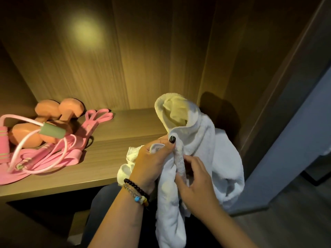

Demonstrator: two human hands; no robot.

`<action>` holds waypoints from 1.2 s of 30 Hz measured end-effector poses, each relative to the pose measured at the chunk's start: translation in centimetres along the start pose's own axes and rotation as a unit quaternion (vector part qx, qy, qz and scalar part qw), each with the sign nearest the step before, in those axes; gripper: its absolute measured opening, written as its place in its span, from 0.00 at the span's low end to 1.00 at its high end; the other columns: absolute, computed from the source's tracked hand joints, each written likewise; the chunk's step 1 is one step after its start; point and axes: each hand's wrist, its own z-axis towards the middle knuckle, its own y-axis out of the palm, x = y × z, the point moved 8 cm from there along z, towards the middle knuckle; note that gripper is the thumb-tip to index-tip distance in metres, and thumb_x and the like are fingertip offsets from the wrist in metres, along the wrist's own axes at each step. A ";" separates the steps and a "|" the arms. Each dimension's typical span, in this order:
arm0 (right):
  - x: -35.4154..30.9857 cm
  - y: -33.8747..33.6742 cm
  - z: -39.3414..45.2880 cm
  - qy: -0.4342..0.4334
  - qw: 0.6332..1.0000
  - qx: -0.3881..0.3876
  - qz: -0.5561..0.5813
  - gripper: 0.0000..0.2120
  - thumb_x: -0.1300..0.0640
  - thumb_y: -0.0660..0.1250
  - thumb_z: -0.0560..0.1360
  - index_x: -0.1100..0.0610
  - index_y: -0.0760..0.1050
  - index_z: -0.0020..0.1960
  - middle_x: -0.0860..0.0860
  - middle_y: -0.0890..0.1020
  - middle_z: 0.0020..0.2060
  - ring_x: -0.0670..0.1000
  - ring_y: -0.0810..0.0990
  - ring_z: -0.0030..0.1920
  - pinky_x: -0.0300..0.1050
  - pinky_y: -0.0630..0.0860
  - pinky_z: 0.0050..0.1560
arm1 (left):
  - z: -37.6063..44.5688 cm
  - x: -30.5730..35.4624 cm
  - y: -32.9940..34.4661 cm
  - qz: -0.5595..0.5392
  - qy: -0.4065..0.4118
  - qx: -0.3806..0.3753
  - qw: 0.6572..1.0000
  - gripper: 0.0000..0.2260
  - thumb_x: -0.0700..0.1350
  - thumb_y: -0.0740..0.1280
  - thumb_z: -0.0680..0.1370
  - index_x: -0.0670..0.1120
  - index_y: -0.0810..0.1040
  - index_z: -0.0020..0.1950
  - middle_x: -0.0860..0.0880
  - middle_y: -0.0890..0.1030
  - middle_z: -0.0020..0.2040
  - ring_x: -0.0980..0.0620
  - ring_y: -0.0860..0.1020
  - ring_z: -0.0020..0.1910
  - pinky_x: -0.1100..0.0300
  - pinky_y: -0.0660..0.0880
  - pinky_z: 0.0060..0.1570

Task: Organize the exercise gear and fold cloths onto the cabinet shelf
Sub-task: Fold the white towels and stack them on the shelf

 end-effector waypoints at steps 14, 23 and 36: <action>0.6 -7.8 1.0 0.169 0.938 0.145 0.267 0.06 0.52 0.64 0.79 0.50 0.79 0.47 0.46 0.84 0.40 0.44 0.82 0.41 0.36 0.77 0.36 | -4.1 0.9 -1.2 0.251 0.141 0.219 0.932 0.11 0.44 0.61 0.81 0.53 0.82 0.50 0.50 0.77 0.51 0.67 0.73 0.50 0.73 0.70 0.51; -1.7 -3.0 -2.0 0.241 0.868 0.079 0.427 0.09 0.57 0.67 0.77 0.55 0.75 0.57 0.53 0.84 0.51 0.52 0.83 0.52 0.44 0.81 0.47 | -8.7 -0.6 -2.5 0.042 0.039 0.224 0.973 0.11 0.58 0.74 0.67 0.57 0.85 0.46 0.50 0.86 0.46 0.49 0.84 0.49 0.51 0.80 0.49; -7.2 -3.9 -4.7 -0.132 0.991 0.031 0.011 0.17 0.46 0.71 0.72 0.37 0.72 0.59 0.44 0.50 0.73 0.39 0.57 0.72 0.26 0.55 0.68 | -12.4 -0.7 -0.4 -0.216 0.003 0.106 0.971 0.13 0.40 0.64 0.77 0.37 0.79 0.59 0.36 0.81 0.56 0.39 0.81 0.56 0.52 0.81 0.48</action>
